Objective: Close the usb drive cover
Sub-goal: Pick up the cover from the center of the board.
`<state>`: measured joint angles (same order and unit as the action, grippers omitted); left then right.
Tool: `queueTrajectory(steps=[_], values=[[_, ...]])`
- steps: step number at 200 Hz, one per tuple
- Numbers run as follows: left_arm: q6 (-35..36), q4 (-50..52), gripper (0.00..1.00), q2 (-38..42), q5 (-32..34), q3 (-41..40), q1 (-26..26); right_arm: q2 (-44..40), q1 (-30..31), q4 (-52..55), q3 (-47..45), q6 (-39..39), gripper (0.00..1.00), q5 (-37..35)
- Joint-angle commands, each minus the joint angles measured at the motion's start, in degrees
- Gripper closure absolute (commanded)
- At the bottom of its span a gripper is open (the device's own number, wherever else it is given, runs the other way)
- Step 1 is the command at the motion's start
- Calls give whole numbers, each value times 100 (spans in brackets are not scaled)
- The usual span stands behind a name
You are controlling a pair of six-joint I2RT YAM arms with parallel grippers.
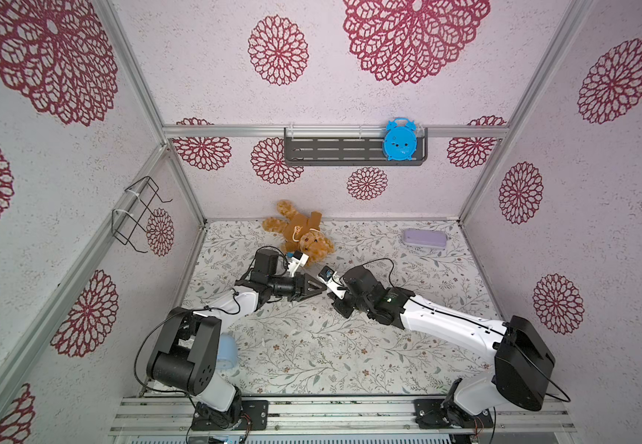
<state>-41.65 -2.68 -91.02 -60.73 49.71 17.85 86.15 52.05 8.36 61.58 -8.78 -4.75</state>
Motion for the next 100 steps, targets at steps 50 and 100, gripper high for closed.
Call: queueTrajectory(steps=[50,100], values=[[419,342,70,-101,-119,346,149,-17,-31,-281,249,232,79,40],[519,523,71,-126,-35,388,158,-28,-36,-385,245,311,79,40]])
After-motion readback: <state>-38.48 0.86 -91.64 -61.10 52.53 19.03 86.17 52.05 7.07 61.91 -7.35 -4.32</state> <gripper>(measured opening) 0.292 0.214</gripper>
